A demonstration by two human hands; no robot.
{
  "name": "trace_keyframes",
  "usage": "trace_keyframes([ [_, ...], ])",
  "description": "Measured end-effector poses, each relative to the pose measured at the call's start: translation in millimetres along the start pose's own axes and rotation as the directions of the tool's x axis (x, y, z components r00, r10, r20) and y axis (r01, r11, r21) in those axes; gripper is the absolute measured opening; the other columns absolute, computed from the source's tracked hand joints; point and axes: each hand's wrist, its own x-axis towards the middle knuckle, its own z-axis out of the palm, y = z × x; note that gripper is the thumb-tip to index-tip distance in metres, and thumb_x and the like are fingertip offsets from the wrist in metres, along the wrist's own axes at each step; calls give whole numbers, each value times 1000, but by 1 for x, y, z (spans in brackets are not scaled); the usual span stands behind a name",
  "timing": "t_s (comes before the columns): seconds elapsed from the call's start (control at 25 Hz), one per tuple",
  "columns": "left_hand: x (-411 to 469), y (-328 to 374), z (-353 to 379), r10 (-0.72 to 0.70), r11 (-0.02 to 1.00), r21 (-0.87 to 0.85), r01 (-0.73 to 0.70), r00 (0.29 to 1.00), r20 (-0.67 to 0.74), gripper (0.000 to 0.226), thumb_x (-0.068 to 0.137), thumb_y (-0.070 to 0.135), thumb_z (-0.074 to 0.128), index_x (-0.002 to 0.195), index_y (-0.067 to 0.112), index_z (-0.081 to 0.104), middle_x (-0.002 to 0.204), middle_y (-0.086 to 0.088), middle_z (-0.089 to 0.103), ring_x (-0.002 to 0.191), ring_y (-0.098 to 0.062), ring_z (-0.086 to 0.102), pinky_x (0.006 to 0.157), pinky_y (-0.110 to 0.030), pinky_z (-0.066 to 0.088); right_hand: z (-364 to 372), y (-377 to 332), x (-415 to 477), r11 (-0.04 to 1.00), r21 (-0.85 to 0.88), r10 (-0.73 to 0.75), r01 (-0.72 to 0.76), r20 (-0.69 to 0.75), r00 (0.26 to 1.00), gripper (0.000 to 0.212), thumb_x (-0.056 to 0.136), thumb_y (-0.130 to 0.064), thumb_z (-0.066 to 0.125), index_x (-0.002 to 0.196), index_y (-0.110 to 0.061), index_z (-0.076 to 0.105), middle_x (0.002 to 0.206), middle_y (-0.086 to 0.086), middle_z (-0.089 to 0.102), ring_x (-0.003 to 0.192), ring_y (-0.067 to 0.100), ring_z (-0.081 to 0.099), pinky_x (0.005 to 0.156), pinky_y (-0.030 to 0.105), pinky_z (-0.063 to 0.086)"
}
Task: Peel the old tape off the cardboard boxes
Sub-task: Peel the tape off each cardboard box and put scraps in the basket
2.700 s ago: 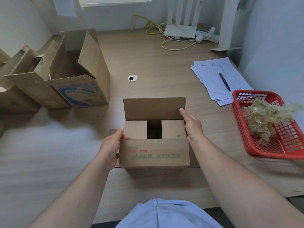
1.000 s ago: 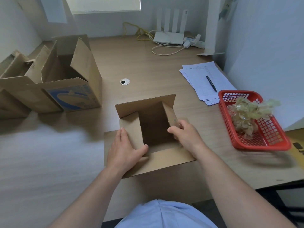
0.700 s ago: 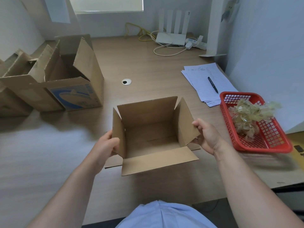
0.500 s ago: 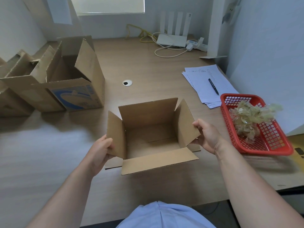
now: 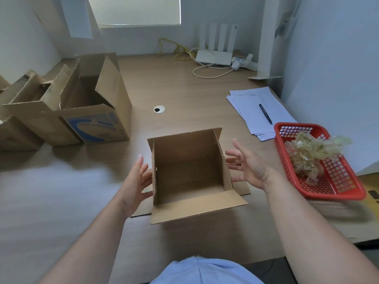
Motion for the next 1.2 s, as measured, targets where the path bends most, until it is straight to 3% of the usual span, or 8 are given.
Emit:
trace_keyframes([
  [0.2, 7, 7, 7, -125, 992, 16, 125, 992, -10, 96, 77, 88, 13, 92, 20, 79, 99, -5, 74, 105, -21, 61, 95, -43, 46, 9, 0, 8, 994, -29, 104, -103, 32, 994, 79, 81, -80, 27, 113, -18, 65, 103, 5, 63, 100, 19, 55, 84, 44, 46],
  [0.36, 3, 25, 9, 19, 996, -82, -20, 1000, -14, 88, 78, 86, 15, 109, 21, 67, 108, 2, 72, 111, -14, 59, 92, -40, 44, 10, -12, 1, 989, 104, -108, 105, 20, 994, 67, 88, -73, 24, 108, -25, 66, 112, 2, 66, 108, 18, 55, 73, 40, 46],
  [0.48, 0, 39, 8, 194, 962, -193, -193, 981, -12, 85, 81, 83, 17, 121, 22, 61, 118, 4, 69, 118, -12, 57, 95, -38, 42, 3, -21, -1, 912, 273, -310, 305, -28, 950, 66, 91, -68, 27, 118, -20, 64, 115, 0, 68, 113, 17, 56, 79, 40, 45],
  [0.56, -3, 41, 7, 235, 949, -214, -233, 972, -17, 86, 82, 81, 20, 129, 20, 57, 123, 2, 66, 123, -15, 54, 99, -41, 41, 2, -20, -2, 900, 248, -356, 359, -56, 933, 62, 91, -66, 30, 118, -22, 66, 114, -1, 68, 109, 15, 58, 83, 39, 46],
  [0.68, -4, 24, 7, 162, 977, -141, -162, 987, -12, 86, 83, 79, 21, 134, 17, 54, 124, -6, 64, 122, -23, 52, 101, -45, 40, 6, 3, 2, 934, 194, -290, 300, -77, 954, 44, 95, -51, 42, 112, -22, 70, 109, -3, 71, 102, 14, 64, 88, 38, 47],
  [0.84, -6, 7, 9, 109, 993, -35, -108, 994, 19, 73, 83, 78, 25, 104, 28, 74, 98, 3, 72, 105, -15, 60, 82, -41, 46, 10, 29, 3, 929, 284, -259, 239, 34, 965, 41, 95, -40, 45, 105, -12, 72, 109, 15, 70, 100, 29, 67, 84, 43, 53],
  [1.0, -5, 9, 4, 83, 994, 65, -86, 995, 54, 64, 76, 75, 51, 120, 32, 64, 117, 4, 67, 112, -17, 60, 92, -44, 49, 19, 35, 4, 916, 299, -311, 267, 107, 944, 38, 97, -34, 38, 119, -15, 63, 108, 10, 68, 100, 25, 64, 80, 38, 54],
  [1.2, -11, 5, 0, 58, 998, -42, -54, 994, 93, 49, 77, 37, 65, 122, 18, 57, 108, -9, 72, 92, -26, 71, 66, -33, 58, 43, 38, 7, 916, 180, -383, 359, 126, 915, 39, 102, -29, 29, 134, -24, 49, 123, 4, 62, 114, 19, 57, 96, 36, 47],
])
